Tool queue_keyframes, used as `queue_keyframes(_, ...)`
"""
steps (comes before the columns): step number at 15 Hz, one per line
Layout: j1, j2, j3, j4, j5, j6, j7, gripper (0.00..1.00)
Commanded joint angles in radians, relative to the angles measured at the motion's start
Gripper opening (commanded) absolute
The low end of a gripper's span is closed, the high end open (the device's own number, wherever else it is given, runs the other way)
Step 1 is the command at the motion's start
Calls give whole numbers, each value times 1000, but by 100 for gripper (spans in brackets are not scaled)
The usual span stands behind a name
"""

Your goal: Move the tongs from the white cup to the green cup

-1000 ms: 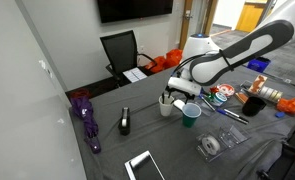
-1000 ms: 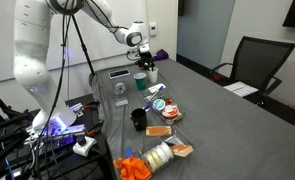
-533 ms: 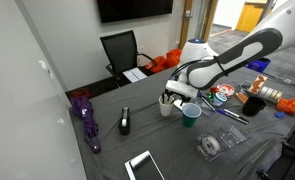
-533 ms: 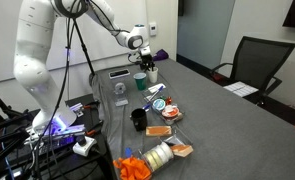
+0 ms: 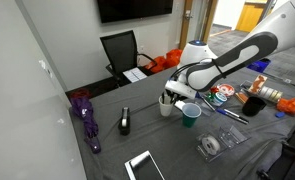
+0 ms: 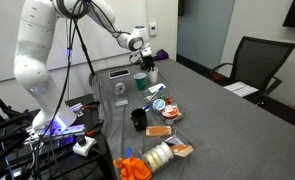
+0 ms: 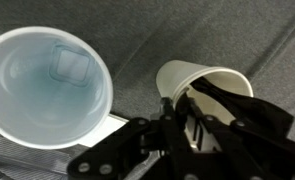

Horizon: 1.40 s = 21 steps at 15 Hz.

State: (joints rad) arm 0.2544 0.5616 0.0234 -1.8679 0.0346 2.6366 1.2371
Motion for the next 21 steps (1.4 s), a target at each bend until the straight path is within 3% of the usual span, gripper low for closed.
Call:
queue_keyframes(1,16,10,-19,6,12,35,1,0)
queue_keyframes(21,-21,-61,15,-73,57,99,-106,2)
